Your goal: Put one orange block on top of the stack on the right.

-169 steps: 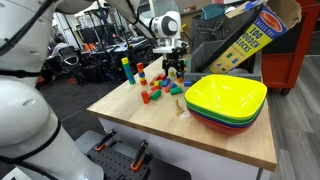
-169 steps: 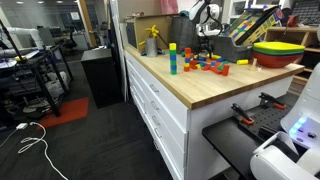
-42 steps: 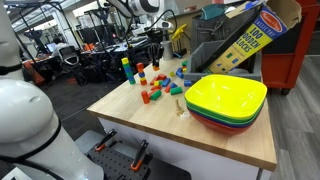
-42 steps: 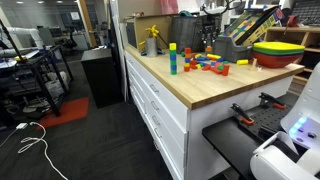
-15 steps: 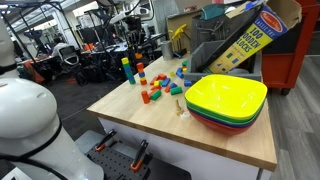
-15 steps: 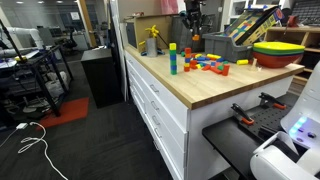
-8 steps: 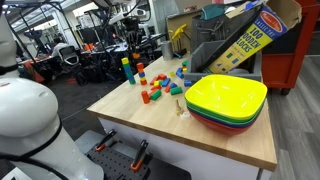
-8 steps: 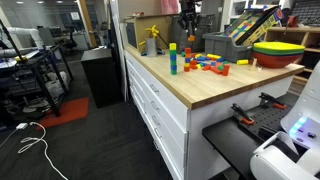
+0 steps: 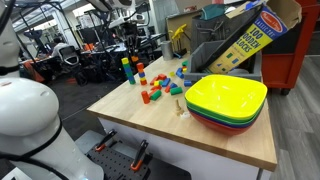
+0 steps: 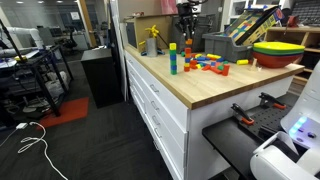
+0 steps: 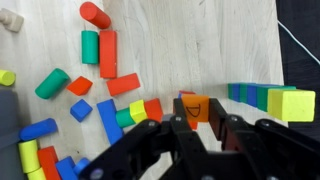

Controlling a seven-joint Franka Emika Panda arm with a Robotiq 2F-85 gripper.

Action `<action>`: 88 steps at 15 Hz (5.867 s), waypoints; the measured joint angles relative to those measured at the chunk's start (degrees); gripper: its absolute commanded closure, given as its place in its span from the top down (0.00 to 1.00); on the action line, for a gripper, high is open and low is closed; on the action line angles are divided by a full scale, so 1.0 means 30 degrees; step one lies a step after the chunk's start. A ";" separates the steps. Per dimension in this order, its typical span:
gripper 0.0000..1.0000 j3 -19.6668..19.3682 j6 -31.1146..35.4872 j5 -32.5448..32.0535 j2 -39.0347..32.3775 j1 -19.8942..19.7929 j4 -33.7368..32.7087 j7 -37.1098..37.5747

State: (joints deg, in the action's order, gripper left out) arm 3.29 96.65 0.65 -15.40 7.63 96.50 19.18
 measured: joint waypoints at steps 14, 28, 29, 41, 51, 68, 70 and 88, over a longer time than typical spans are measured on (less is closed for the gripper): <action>0.07 -0.0109 0.0000 -0.0216 -0.1271 -0.0005 -0.1377 -0.0355; 0.07 -0.0279 0.0000 -0.0519 -0.1764 -0.0096 -0.1577 -0.0355; 0.07 -0.0279 0.0000 -0.0519 -0.1778 -0.0096 -0.1577 -0.0355; 0.07 -0.0274 -0.0189 -0.0519 -0.1867 -0.0058 -0.1577 -0.0355; 0.07 -0.0244 -0.0469 -0.0509 -0.1867 0.0059 -0.1577 -0.0355; 0.75 -0.0235 -0.0455 -0.0462 -0.1868 0.0062 -0.1578 -0.0355; 0.90 -0.0236 -0.0451 -0.0457 -0.1868 0.0060 -0.1578 -0.0355; 1.00 -0.0323 -0.0406 0.3379 -0.0721 -0.1445 -0.2450 -0.2194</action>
State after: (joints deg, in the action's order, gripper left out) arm 2.32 95.44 10.79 -17.56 3.29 89.15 12.60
